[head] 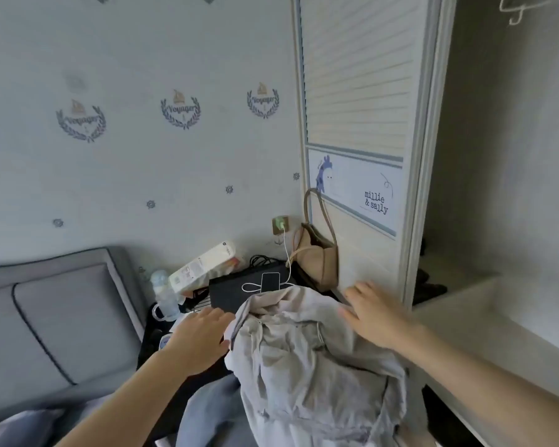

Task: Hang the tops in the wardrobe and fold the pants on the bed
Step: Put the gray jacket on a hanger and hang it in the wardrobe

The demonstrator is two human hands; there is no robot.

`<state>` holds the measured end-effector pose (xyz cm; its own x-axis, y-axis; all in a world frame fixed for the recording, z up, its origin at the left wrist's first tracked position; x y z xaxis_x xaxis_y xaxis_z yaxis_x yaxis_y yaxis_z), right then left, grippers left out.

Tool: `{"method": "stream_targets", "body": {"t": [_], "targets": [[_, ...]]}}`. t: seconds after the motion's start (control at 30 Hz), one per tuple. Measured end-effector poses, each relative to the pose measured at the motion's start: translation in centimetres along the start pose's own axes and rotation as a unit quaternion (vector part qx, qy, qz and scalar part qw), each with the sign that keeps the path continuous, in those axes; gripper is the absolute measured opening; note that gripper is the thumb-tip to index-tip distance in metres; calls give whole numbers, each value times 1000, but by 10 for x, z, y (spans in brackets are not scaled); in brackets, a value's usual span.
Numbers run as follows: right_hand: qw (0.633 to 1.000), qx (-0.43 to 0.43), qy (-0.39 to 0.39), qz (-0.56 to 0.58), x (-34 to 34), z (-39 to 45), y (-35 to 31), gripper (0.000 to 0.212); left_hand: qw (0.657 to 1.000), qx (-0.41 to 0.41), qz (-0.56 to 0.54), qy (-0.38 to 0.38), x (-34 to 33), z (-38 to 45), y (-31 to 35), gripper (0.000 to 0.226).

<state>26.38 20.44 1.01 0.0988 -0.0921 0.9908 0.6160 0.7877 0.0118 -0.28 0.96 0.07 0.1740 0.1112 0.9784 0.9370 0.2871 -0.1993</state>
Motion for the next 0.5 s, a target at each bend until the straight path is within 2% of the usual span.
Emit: {"method": "stream_targets", "body": {"t": [0.03, 0.13, 0.2, 0.27, 0.37, 0.43, 0.5], "targets": [[999, -14, -33, 20, -8, 7, 10, 50, 999, 16, -26, -28, -3, 13, 7, 39], [990, -19, -125, 67, -28, 24, 26, 66, 993, 68, -91, -37, -5, 43, 29, 31], [984, -10, -158, 86, -39, 34, 27, 57, 989, 68, -120, -50, -9, 59, 45, 33], [982, 16, -146, 122, -51, 42, 29, 21, 984, 66, -144, -79, -20, 75, 56, 38], [974, 5, -107, 201, -56, 49, 28, 29, 983, 73, -132, -103, -38, 89, 66, 37], [951, -20, -64, 301, -46, 54, 28, 28, 984, 79, -119, -102, -43, 92, 68, 36], [916, -49, -38, 396, -24, 59, 30, 26, 983, 84, -136, -90, -48, 96, 67, 46]]}}
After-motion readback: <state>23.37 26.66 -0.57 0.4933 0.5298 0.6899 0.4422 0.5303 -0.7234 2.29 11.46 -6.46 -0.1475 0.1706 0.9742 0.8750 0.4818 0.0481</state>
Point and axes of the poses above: each hand's wrist, its own z-axis towards the middle knuckle, its own x-axis out of the back of the hand, y = z × x, the point moved 1 cm from there along z, towards the middle knuckle, and after that the axes turned 7 degrees about -y, right-handed, at the moved point
